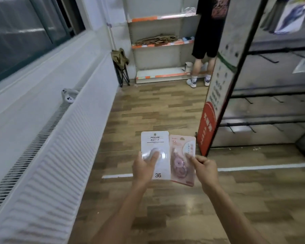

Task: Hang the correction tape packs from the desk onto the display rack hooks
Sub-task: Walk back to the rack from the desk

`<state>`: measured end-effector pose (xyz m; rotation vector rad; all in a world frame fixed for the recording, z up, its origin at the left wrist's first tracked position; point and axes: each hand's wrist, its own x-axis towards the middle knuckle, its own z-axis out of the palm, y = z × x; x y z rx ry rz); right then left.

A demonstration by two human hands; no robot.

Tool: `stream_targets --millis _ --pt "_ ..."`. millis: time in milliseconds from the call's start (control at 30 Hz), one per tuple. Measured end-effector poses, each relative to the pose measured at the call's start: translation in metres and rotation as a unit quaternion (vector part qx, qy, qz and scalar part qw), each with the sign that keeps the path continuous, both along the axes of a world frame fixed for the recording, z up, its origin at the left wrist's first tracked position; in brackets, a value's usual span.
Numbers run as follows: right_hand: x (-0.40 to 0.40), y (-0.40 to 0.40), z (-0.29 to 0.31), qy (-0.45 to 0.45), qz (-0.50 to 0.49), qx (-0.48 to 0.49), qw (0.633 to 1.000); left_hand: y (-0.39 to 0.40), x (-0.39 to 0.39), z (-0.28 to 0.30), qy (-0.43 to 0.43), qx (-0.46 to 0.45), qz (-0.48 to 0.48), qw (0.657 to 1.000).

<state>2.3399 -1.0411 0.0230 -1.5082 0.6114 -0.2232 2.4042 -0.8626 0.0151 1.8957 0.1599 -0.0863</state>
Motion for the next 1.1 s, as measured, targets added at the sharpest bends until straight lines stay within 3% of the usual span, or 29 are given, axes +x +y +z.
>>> stream_targets --millis 400,1100 --pt "-0.061 -0.232 0.021 -0.063 -0.132 0.107 0.983 -0.259 -0.036 0.024 0.011 -0.108 -0.154 0.982" --pt "-0.028 -0.574 0.052 -0.147 -0.341 0.041 0.928 -0.659 0.056 0.057 0.014 -0.173 -0.375 0.911"
